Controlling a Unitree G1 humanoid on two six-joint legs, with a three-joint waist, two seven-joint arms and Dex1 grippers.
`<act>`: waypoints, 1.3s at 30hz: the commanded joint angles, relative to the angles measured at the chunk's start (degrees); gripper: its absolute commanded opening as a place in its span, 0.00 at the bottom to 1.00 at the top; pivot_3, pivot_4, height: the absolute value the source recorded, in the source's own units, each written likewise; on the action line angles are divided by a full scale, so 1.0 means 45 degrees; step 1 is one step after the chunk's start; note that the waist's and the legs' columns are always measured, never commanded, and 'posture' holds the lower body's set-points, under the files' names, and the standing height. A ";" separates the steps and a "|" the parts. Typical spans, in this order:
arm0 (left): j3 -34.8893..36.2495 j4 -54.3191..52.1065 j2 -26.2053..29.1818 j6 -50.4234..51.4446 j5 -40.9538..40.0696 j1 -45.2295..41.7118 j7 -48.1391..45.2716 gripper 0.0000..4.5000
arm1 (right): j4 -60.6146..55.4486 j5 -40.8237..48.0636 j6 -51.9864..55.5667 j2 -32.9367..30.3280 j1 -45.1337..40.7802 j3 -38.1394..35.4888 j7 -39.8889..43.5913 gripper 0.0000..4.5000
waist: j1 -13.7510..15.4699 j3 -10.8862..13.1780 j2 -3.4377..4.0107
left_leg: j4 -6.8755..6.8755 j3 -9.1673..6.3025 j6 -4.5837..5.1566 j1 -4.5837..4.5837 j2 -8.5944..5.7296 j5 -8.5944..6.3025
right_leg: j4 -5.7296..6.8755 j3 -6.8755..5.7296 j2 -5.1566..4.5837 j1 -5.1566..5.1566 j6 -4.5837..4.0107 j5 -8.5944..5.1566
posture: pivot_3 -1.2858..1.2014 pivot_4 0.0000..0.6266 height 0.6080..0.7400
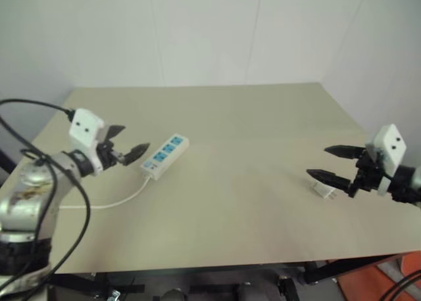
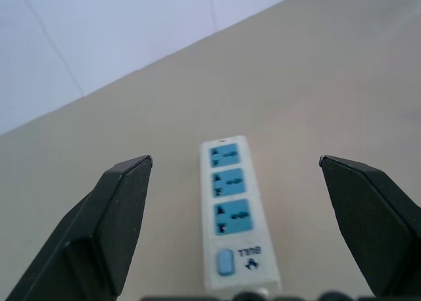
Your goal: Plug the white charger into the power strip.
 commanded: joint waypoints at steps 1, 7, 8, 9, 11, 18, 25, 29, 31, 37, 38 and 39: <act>-0.0666 0.0387 -0.0667 0.0043 0.0988 -0.0290 0.1331 0.99 | 0.0004 0.0062 -0.0216 0.0104 -0.0988 0.0470 -0.0237 1.00 | -0.0028 0.0000 0.0000 | -0.0001 0.0000 0.0000 0.0004 0.0000 0.0000 | 0.0006 0.0001 0.0000 0.0001 -0.0009 0.0007 | 0.52 0.24 1.00; -0.1713 0.2362 -0.2031 -0.1137 0.1796 -0.0408 0.1417 0.99 | 0.0668 -0.0032 -0.0575 0.0430 -0.2577 0.1595 0.0096 1.00 | 0.0016 0.0001 -0.0001 | 0.0000 -0.0003 0.0000 0.0004 -0.0003 0.0000 | 0.0008 0.0001 0.0002 0.0001 -0.0019 0.0012 | 0.52 0.24 1.00; -0.1757 0.2701 -0.2166 -0.1298 0.1839 -0.0491 0.1367 0.99 | 0.0766 -0.0015 -0.0647 0.0427 -0.2679 0.1685 0.0208 1.00 | 0.0028 0.0001 -0.0002 | 0.0001 -0.0003 0.0000 0.0001 -0.0004 0.0000 | 0.0004 0.0000 0.0001 0.0000 -0.0051 0.0032 | 0.52 0.24 1.00; -0.1914 0.3102 -0.2220 -0.1642 0.2068 -0.0555 0.1333 0.99 | 0.0852 -0.0027 -0.0737 0.0419 -0.2765 0.1781 0.0304 1.00 | 0.0034 0.0001 -0.0002 | 0.0000 -0.0004 0.0000 -0.0005 -0.0005 0.0000 | -0.0001 -0.0001 0.0000 -0.0003 -0.0085 0.0052 | 0.52 0.24 1.00; -0.2080 0.3908 -0.2374 -0.2299 0.2361 -0.0690 0.1270 0.99 | 0.0954 -0.0036 -0.0825 0.0455 -0.2884 0.1909 0.0394 1.00 | 0.0047 0.0001 -0.0002 | 0.0000 -0.0005 0.0000 -0.0010 -0.0006 0.0000 | -0.0003 -0.0002 -0.0001 -0.0006 -0.0095 0.0059 | 0.52 0.24 1.00; -0.2418 0.6100 -0.3089 -0.3872 0.2892 -0.1180 0.0966 0.99 | 0.1064 0.0267 -0.0730 0.0601 -0.3247 0.1981 0.0608 1.00 | 0.0068 0.0001 -0.0002 | 0.0004 -0.0005 0.0000 -0.0007 -0.0009 0.0000 | 0.0002 -0.0004 -0.0004 -0.0002 -0.0095 0.0063 | 0.52 0.24 1.00; -0.2547 0.7770 -0.3533 -0.4806 0.3355 -0.1418 0.0829 0.99 | 0.0987 0.0420 -0.0567 0.0661 -0.3306 0.1896 0.0635 1.00 | 0.0061 0.0001 -0.0002 | 0.0007 -0.0006 0.0000 -0.0001 -0.0009 0.0000 | 0.0009 -0.0003 -0.0004 0.0002 -0.0095 0.0065 | 0.52 0.24 1.00; -0.2513 0.8464 -0.3631 -0.5297 0.3504 -0.1550 0.0714 0.99 | 0.0946 0.0473 -0.0548 0.0687 -0.3303 0.1878 0.0600 1.00 | 0.0075 0.0000 -0.0001 | 0.0009 -0.0008 0.0000 0.0000 -0.0011 0.0000 | 0.0012 -0.0003 -0.0005 0.0003 -0.0094 0.0065 | 0.52 0.24 1.00; -0.2515 0.8881 -0.3672 -0.5552 0.3512 -0.1612 0.0590 0.99 | 0.0915 0.0519 -0.0552 0.0680 -0.3288 0.1882 0.0573 1.00 | 0.0079 0.0000 -0.0001 | 0.0009 -0.0008 0.0000 0.0002 -0.0012 0.0001 | 0.0012 -0.0003 -0.0007 0.0006 -0.0093 0.0066 | 0.52 0.24 1.00; -0.2654 0.9675 -0.3698 -0.6290 0.3471 -0.1392 -0.0228 0.99 | 0.0702 0.0648 -0.0490 0.0707 -0.3266 0.1917 0.0405 1.00 | 0.0101 -0.0006 0.0009 | 0.0011 -0.0005 0.0000 0.0028 -0.0013 0.0001 | 0.0017 -0.0003 -0.0007 0.0028 -0.0090 0.0065 | 0.52 0.24 1.00; -0.2679 0.9826 -0.3704 -0.6508 0.3503 -0.1325 -0.0363 0.99 | 0.0664 0.0675 -0.0477 0.0705 -0.3267 0.1922 0.0387 1.00 | 0.0101 -0.0008 0.0012 | 0.0011 -0.0005 0.0000 0.0028 -0.0013 0.0000 | 0.0017 -0.0003 -0.0007 0.0029 -0.0089 0.0064 | 0.52 0.24 1.00; -0.2698 1.0022 -0.3704 -0.6686 0.3505 -0.1272 -0.0554 0.99 | 0.0628 0.0688 -0.0469 0.0699 -0.3270 0.1939 0.0373 1.00 | 0.0103 -0.0008 0.0014 | 0.0011 -0.0004 0.0000 0.0028 -0.0013 0.0000 | 0.0016 -0.0003 -0.0007 0.0029 -0.0089 0.0064 | 0.52 0.24 1.00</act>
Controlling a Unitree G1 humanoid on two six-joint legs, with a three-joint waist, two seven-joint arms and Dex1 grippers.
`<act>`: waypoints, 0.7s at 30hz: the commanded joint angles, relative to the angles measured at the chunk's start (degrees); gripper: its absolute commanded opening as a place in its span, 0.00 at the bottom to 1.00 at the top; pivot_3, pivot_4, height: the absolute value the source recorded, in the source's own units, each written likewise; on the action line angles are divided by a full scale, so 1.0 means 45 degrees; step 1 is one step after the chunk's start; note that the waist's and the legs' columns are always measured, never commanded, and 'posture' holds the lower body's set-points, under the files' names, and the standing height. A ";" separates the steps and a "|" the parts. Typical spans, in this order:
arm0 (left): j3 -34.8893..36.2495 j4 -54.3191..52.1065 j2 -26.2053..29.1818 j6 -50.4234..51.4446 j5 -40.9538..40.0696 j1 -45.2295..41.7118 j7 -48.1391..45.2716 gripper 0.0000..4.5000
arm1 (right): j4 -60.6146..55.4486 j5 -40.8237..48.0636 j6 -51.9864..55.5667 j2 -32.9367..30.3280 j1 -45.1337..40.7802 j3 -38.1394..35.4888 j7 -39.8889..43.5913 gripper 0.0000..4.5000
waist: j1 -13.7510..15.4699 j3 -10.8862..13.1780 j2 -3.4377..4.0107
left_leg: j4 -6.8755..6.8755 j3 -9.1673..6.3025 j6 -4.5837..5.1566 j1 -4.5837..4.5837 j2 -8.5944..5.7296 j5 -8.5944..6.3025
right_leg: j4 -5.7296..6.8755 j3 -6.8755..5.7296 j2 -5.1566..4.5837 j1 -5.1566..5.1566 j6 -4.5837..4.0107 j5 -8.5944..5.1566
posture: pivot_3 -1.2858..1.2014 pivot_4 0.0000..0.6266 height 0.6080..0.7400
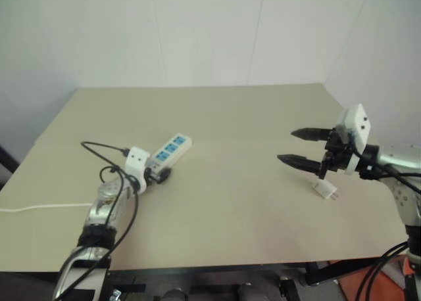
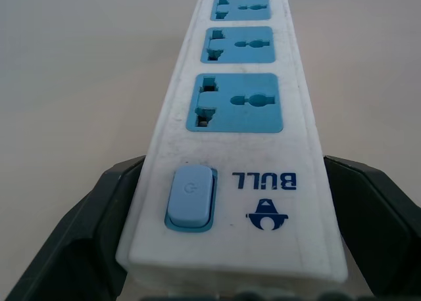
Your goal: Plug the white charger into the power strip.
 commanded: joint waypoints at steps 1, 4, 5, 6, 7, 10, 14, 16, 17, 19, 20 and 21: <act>-0.0225 0.0791 -0.0092 -0.0473 0.0162 0.0419 -0.0659 0.99 | -0.0546 0.0279 0.0069 -0.0058 -0.0202 -0.0320 -0.0092 1.00 | 0.0001 -0.0002 0.0004 | -0.0001 0.0000 0.0000 -0.0001 0.0000 0.0000 | -0.0001 0.0000 0.0000 -0.0001 0.0000 0.0000 | 0.52 0.24 1.00; -0.0258 0.1433 -0.0095 -0.0972 0.0241 0.0445 -0.1000 0.99 | -0.0615 0.0328 0.0095 -0.0074 -0.0190 -0.0355 -0.0122 1.00 | 0.0004 -0.0018 0.0029 | -0.0001 0.0000 0.0000 0.0001 0.0000 0.0000 | -0.0001 0.0000 -0.0001 0.0002 0.0000 0.0000 | 0.52 0.24 1.00; -0.0216 0.1617 -0.0109 -0.1085 0.0194 0.0414 -0.1126 0.99 | -0.0632 0.0321 0.0093 -0.0072 -0.0200 -0.0350 -0.0139 1.00 | 0.0004 -0.0028 0.0047 | -0.0001 0.0001 0.0000 0.0006 -0.0001 0.0000 | -0.0001 0.0000 -0.0002 0.0008 0.0000 0.0000 | 0.52 0.24 1.00; -0.0154 0.1831 -0.0113 -0.1165 0.0119 0.0362 -0.1288 0.99 | -0.0656 0.0340 0.0112 -0.0067 -0.0228 -0.0349 -0.0151 1.00 | 0.0002 -0.0037 0.0061 | -0.0001 0.0002 0.0000 0.0013 -0.0001 0.0000 | -0.0002 0.0000 -0.0002 0.0014 0.0001 -0.0001 | 0.52 0.24 1.00; -0.0107 0.2047 -0.0115 -0.1224 0.0085 0.0308 -0.1399 0.99 | -0.0688 0.0361 0.0135 -0.0071 -0.0252 -0.0352 -0.0163 1.00 | -0.0003 -0.0049 0.0083 | -0.0001 0.0002 0.0000 0.0017 -0.0001 0.0000 | -0.0001 0.0000 -0.0002 0.0017 0.0003 -0.0002 | 0.52 0.24 1.00; -0.0068 0.2496 -0.0142 -0.1397 0.0070 0.0225 -0.1715 0.99 | -0.0773 0.0410 0.0169 -0.0118 -0.0271 -0.0395 -0.0164 1.00 | -0.0025 -0.0077 0.0130 | -0.0002 0.0002 0.0000 0.0022 -0.0001 0.0000 | -0.0001 0.0001 -0.0001 0.0022 0.0097 -0.0059 | 0.52 0.24 1.00; 0.0139 0.3046 -0.0378 -0.1615 -0.0053 0.0141 -0.1943 0.99 | -0.0818 0.0380 0.0166 -0.0173 -0.0293 -0.0394 -0.0143 1.00 | -0.0028 -0.0093 0.0156 | -0.0002 0.0002 0.0000 0.0029 -0.0002 0.0000 | -0.0001 0.0002 -0.0001 0.0033 0.0099 -0.0060 | 0.52 0.24 1.00; 0.0293 0.3233 -0.0533 -0.1755 -0.0089 0.0145 -0.1909 0.99 | -0.0833 0.0393 0.0185 -0.0208 -0.0314 -0.0416 -0.0124 1.00 | -0.0029 -0.0100 0.0168 | -0.0002 0.0001 0.0000 0.0046 -0.0003 0.0000 | -0.0005 0.0002 -0.0002 0.0053 0.0101 -0.0061 | 0.52 0.24 1.00; 0.0414 0.3403 -0.0633 -0.1833 -0.0148 0.0136 -0.1883 0.99 | -0.0846 0.0413 0.0219 -0.0217 -0.0352 -0.0419 -0.0126 1.00 | -0.0027 -0.0101 0.0172 | -0.0003 0.0001 0.0000 0.0057 -0.0003 0.0000 | -0.0009 0.0001 -0.0002 0.0068 0.0102 -0.0062 | 0.52 0.24 1.00; 0.0494 0.3824 -0.0768 -0.2155 -0.0048 0.0155 -0.1823 0.99 | -0.0876 0.0482 0.0327 -0.0205 -0.0438 -0.0425 -0.0137 1.00 | -0.0026 -0.0102 0.0173 | -0.0013 0.0001 0.0001 0.0118 -0.0003 -0.0001 | -0.0026 0.0001 -0.0002 0.0130 0.0110 -0.0068 | 0.52 0.24 1.00; 0.0497 0.4007 -0.0815 -0.2331 0.0043 0.0170 -0.1811 0.99 | -0.0887 0.0481 0.0352 -0.0206 -0.0451 -0.0430 -0.0130 1.00 | -0.0029 -0.0102 0.0173 | -0.0022 0.0002 0.0001 0.0155 -0.0003 -0.0002 | -0.0037 0.0001 -0.0003 0.0166 0.0117 -0.0073 | 0.52 0.24 1.00; 0.0512 0.4108 -0.0873 -0.2412 0.0051 0.0212 -0.1890 0.99 | -0.0886 0.0468 0.0367 -0.0210 -0.0464 -0.0428 -0.0120 1.00 | -0.0034 -0.0104 0.0175 | -0.0027 0.0003 0.0001 0.0186 -0.0003 -0.0003 | -0.0042 0.0001 -0.0005 0.0197 0.0124 -0.0078 | 0.52 0.24 1.00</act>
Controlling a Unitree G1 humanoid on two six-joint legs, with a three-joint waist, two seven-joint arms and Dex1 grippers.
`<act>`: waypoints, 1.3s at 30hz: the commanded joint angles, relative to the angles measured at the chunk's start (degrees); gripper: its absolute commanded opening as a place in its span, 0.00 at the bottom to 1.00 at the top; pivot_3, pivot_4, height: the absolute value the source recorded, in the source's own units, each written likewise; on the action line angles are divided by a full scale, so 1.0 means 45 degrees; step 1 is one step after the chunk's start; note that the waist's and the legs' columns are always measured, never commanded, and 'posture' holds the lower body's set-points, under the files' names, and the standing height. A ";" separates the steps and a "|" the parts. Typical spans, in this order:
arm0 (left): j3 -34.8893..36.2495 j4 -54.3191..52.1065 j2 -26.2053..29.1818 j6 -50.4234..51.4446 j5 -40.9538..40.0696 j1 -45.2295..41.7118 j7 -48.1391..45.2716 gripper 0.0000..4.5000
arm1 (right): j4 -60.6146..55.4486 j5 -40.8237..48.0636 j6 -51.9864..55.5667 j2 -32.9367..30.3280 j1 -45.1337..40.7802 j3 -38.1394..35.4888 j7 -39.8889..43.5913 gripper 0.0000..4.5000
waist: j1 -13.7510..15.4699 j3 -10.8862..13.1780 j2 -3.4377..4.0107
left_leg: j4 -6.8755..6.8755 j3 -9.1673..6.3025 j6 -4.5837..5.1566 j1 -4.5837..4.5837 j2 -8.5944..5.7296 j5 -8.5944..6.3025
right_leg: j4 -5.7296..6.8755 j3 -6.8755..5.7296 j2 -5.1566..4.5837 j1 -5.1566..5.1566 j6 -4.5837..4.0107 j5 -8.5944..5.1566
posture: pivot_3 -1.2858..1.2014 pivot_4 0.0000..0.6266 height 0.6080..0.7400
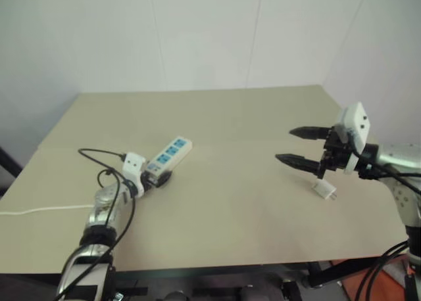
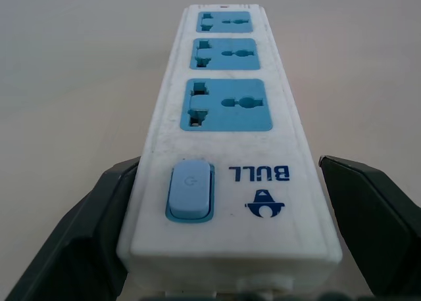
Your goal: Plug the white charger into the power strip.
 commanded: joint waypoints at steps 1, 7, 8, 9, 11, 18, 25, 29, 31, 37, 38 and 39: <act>-0.0319 0.1216 -0.0435 -0.0107 0.0221 0.0673 -0.0268 0.99 | -0.0468 0.0349 0.0094 -0.0208 -0.0320 -0.0426 -0.0014 1.00 | -0.0002 -0.0005 0.0007 | -0.0002 0.0002 0.0000 0.0018 0.0000 0.0000 | -0.0002 0.0000 0.0000 0.0016 0.0001 -0.0002 | 0.52 0.24 1.00; -0.0302 0.1461 -0.0486 -0.0111 0.0265 0.0668 -0.0512 0.99 | -0.0548 0.0474 0.0227 -0.0264 -0.0414 -0.0398 -0.0055 1.00 | 0.0004 -0.0048 0.0073 | -0.0003 0.0002 0.0000 0.0022 -0.0001 0.0000 | 0.0000 0.0000 -0.0002 0.0020 0.0006 -0.0005 | 0.52 0.24 1.00; -0.0303 0.1449 -0.0484 -0.0109 0.0258 0.0673 -0.0556 0.99 | -0.0559 0.0490 0.0242 -0.0275 -0.0408 -0.0413 -0.0052 1.00 | 0.0002 -0.0050 0.0076 | -0.0004 0.0002 0.0000 0.0021 -0.0001 0.0000 | 0.0000 0.0000 -0.0001 0.0019 0.0007 -0.0005 | 0.52 0.24 1.00; -0.0287 0.1455 -0.0456 -0.0008 0.0198 0.0637 -0.0713 0.95 | -0.0556 0.0511 0.0257 -0.0278 -0.0420 -0.0416 -0.0052 1.00 | -0.0002 -0.0050 0.0077 | -0.0006 0.0002 0.0000 0.0021 -0.0001 0.0000 | -0.0001 0.0000 -0.0001 0.0019 0.0007 -0.0006 | 0.52 0.24 1.00; -0.0264 0.1455 -0.0418 0.0067 0.0164 0.0602 -0.0857 0.87 | -0.0558 0.0577 0.0312 -0.0293 -0.0441 -0.0427 -0.0070 1.00 | 0.0000 -0.0050 0.0077 | -0.0006 0.0002 0.0000 0.0020 -0.0001 0.0000 | -0.0001 0.0000 -0.0001 0.0019 0.0008 -0.0006 | 0.52 0.24 1.00; -0.0351 0.1612 -0.0318 -0.0083 0.0404 0.0569 -0.0924 0.73 | -0.0561 0.0742 0.0465 -0.0294 -0.0584 -0.0479 -0.0186 1.00 | 0.0002 -0.0051 0.0078 | -0.0006 0.0001 0.0000 0.0021 -0.0002 0.0000 | -0.0001 0.0000 -0.0001 0.0018 0.0008 -0.0007 | 0.52 0.24 1.00; -0.0966 -0.0054 -0.0280 -0.0199 0.0031 0.0888 -0.3123 0.73 | -0.0474 0.0701 0.0507 -0.0312 -0.0582 -0.0588 -0.0282 1.00 | -0.0020 -0.0051 0.0078 | -0.0014 0.0002 -0.0001 0.0013 -0.0001 -0.0001 | -0.0010 0.0000 -0.0002 0.0008 0.0008 -0.0009 | 0.52 0.24 1.00; -0.1368 -0.1144 -0.0385 0.0137 -0.0336 0.0737 -0.4591 0.73 | -0.0366 0.0657 0.0461 -0.0323 -0.0568 -0.0664 -0.0317 1.00 | 0.0139 -0.0046 0.0071 | -0.0014 0.0001 -0.0002 -0.0002 -0.0003 -0.0001 | -0.0014 -0.0001 -0.0003 0.0002 0.0007 -0.0009 | 0.52 0.24 1.00; -0.1612 -0.1487 -0.0451 0.0285 -0.0489 0.0597 -0.5282 0.73 | -0.0399 0.0694 0.0482 -0.0342 -0.0537 -0.0730 -0.0331 1.00 | 0.0194 -0.0041 0.0062 | -0.0013 0.0001 -0.0002 -0.0009 -0.0003 -0.0001 | -0.0017 -0.0002 -0.0003 -0.0003 0.0007 -0.0009 | 0.52 0.24 1.00; -0.2723 -0.1906 -0.0688 0.0025 -0.0410 -0.0059 -0.7484 0.73 | -0.0428 0.0702 0.0513 -0.0432 -0.0515 -0.0874 -0.0388 1.00 | 0.0267 -0.0020 0.0028 | -0.0012 -0.0005 -0.0001 -0.0067 -0.0003 -0.0001 | -0.0047 -0.0008 -0.0002 -0.0037 0.0008 -0.0007 | 0.52 0.24 1.00; -0.2868 -0.1861 -0.0740 -0.0124 -0.0365 -0.0173 -0.7740 0.73 | -0.0414 0.0706 0.0517 -0.0445 -0.0528 -0.0883 -0.0397 1.00 | 0.0271 -0.0014 0.0019 | -0.0011 -0.0007 -0.0001 -0.0078 -0.0004 -0.0001 | -0.0054 -0.0009 -0.0001 -0.0042 0.0008 -0.0006 | 0.52 0.24 1.00; -0.3084 -0.1776 -0.0830 -0.0356 -0.0265 -0.0333 -0.8005 0.73 | -0.0429 0.0717 0.0528 -0.0468 -0.0517 -0.0909 -0.0402 1.00 | 0.0269 -0.0012 0.0016 | -0.0009 -0.0012 -0.0001 -0.0093 -0.0006 0.0000 | -0.0066 -0.0010 -0.0001 -0.0045 0.0011 -0.0003 | 0.52 0.24 1.00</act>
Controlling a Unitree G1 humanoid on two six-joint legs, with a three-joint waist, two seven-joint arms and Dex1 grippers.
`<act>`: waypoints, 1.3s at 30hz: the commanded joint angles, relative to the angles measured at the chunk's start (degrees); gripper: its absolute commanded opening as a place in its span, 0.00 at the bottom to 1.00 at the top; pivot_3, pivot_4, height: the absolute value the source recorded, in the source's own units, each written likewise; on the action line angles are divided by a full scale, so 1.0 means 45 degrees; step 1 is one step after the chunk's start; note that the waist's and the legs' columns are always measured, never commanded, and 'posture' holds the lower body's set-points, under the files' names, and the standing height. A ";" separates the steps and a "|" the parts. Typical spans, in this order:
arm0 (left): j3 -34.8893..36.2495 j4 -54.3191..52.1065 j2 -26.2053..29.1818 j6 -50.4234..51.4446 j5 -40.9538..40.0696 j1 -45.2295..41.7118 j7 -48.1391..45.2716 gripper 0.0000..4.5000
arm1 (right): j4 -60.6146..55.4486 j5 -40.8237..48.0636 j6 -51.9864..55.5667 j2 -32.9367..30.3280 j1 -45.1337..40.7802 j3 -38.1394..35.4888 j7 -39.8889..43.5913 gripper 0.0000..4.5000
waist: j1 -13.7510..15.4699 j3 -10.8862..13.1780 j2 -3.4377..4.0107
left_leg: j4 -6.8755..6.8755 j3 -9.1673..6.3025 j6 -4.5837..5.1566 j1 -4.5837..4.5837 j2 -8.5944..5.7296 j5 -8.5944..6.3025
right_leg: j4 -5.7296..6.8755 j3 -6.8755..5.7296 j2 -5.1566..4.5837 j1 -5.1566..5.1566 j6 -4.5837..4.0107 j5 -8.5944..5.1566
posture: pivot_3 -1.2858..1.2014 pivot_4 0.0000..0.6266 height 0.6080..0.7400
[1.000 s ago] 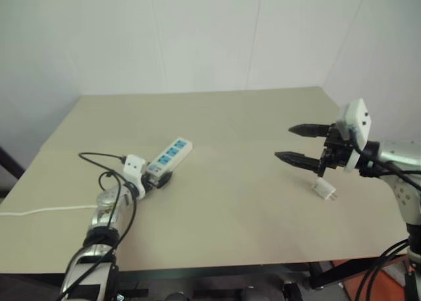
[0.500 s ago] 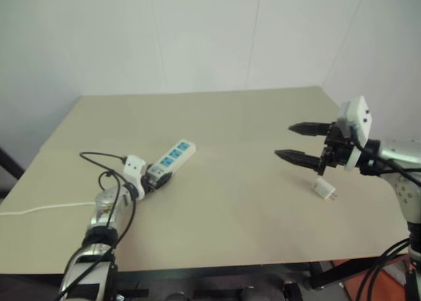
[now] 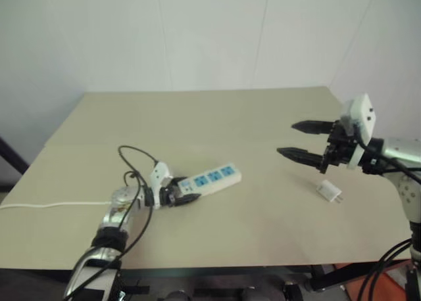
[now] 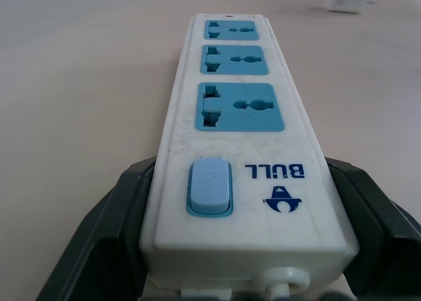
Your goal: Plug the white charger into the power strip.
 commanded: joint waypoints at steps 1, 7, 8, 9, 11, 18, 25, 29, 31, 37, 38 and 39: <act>-0.0862 0.0039 -0.0405 -0.0886 0.0240 -0.0454 -0.1109 0.73 | -0.0327 0.0239 0.0004 -0.0274 -0.0206 -0.0641 -0.0098 1.00 | -0.0001 0.0004 -0.0005 | 0.0000 -0.0001 0.0000 -0.0013 0.0001 0.0000 | -0.0015 0.0000 0.0002 -0.0003 0.0002 0.0006 | 0.52 0.24 1.00; -0.1594 0.1872 -0.0677 -0.3756 0.1392 -0.0863 -0.0995 0.73 | -0.0482 0.0287 0.0149 -0.0386 0.0086 -0.0954 -0.0326 1.00 | 0.0021 0.0010 -0.0015 | 0.0002 -0.0005 0.0003 -0.0086 0.0000 -0.0001 | -0.0088 0.0000 0.0002 -0.0030 0.0011 0.0038 | 0.52 0.24 1.00; -0.1590 0.2106 -0.0728 -0.3941 0.1424 -0.0895 -0.0869 0.73 | -0.0498 0.0287 0.0168 -0.0406 0.0136 -0.0998 -0.0356 1.00 | 0.0039 0.0010 -0.0016 | 0.0002 -0.0006 0.0004 -0.0085 0.0000 -0.0001 | -0.0088 -0.0001 0.0002 -0.0030 0.0011 0.0038 | 0.52 0.24 1.00; -0.1660 0.2374 -0.0731 -0.4320 0.1577 -0.0896 -0.0755 0.73 | -0.0492 0.0253 0.0185 -0.0444 0.0220 -0.1066 -0.0396 1.00 | 0.0046 0.0010 -0.0016 | 0.0003 -0.0006 0.0004 -0.0084 0.0000 -0.0001 | -0.0087 0.0000 0.0002 -0.0029 0.0012 0.0038 | 0.52 0.24 1.00; -0.1708 0.2867 -0.0768 -0.4911 0.1832 -0.0814 -0.0342 0.73 | -0.0414 0.0203 0.0359 -0.0551 0.0353 -0.1224 -0.0533 1.00 | 0.0065 0.0010 -0.0017 | 0.0008 -0.0007 0.0004 -0.0072 -0.0001 -0.0001 | -0.0086 -0.0001 0.0001 -0.0013 0.0017 0.0041 | 0.52 0.24 1.00; -0.1634 0.3362 -0.0849 -0.4698 0.1495 -0.0670 -0.0593 0.73 | 0.0884 -0.0414 0.1542 -0.1538 -0.0334 -0.0718 -0.1040 1.00 | 0.0035 0.0003 -0.0005 | 0.0016 -0.0004 0.0005 0.0001 -0.0003 0.0001 | -0.0083 0.0007 0.0001 0.0056 0.0025 0.0044 | 0.52 0.24 1.00; -0.1681 0.3344 -0.0747 -0.3567 0.1289 -0.0971 -0.1589 0.73 | 0.3095 -0.1731 0.3606 -0.2776 -0.2292 0.1656 -0.0752 1.00 | -0.0018 -0.0004 0.0007 | 0.0008 -0.0001 0.0006 -0.0015 -0.0001 0.0000 | -0.0087 0.0011 0.0006 0.0032 0.0015 0.0038 | 0.52 0.24 1.00; -0.1818 0.3413 -0.0704 -0.3392 0.1451 -0.1056 -0.1855 0.73 | 0.4429 -0.2712 0.4559 -0.2920 -0.3494 0.3222 -0.0435 1.00 | -0.0046 -0.0005 0.0008 | 0.0007 -0.0004 0.0006 -0.0032 0.0000 0.0000 | -0.0090 0.0009 0.0008 0.0017 0.0014 0.0037 | 0.52 0.24 1.00; -0.1805 0.3413 -0.0733 -0.3404 0.1471 -0.1051 -0.1817 0.73 | 0.4942 -0.3242 0.4961 -0.3044 -0.4018 0.4181 0.0014 1.00 | -0.0039 -0.0005 0.0009 | 0.0006 -0.0003 0.0006 -0.0058 0.0000 0.0000 | -0.0089 0.0009 0.0008 -0.0008 0.0011 0.0035 | 0.52 0.24 1.00; -0.1814 0.3396 -0.0752 -0.3376 0.1545 -0.1033 -0.1705 0.73 | 0.6933 -0.4632 0.6199 -0.2753 -0.6060 0.6823 0.1575 1.00 | -0.0045 -0.0009 0.0017 | 0.0008 0.0000 0.0006 -0.0082 -0.0002 0.0000 | -0.0081 0.0011 0.0006 -0.0038 0.0013 0.0036 | 0.52 0.24 1.00; -0.1818 0.3391 -0.0756 -0.3366 0.1552 -0.1029 -0.1682 0.73 | 0.7336 -0.4995 0.6228 -0.2667 -0.6399 0.7392 0.1914 1.00 | -0.0045 -0.0010 0.0018 | 0.0008 -0.0003 0.0006 -0.0080 0.0000 0.0000 | -0.0080 0.0009 0.0008 -0.0037 0.0012 0.0036 | 0.52 0.24 1.00; -0.1822 0.3387 -0.0762 -0.3357 0.1557 -0.1028 -0.1666 0.73 | 0.7666 -0.5279 0.6216 -0.2601 -0.6668 0.7810 0.2193 1.00 | -0.0040 -0.0010 0.0019 | 0.0007 -0.0001 0.0006 -0.0077 0.0000 0.0000 | -0.0080 0.0010 0.0008 -0.0038 0.0011 0.0035 | 0.52 0.24 1.00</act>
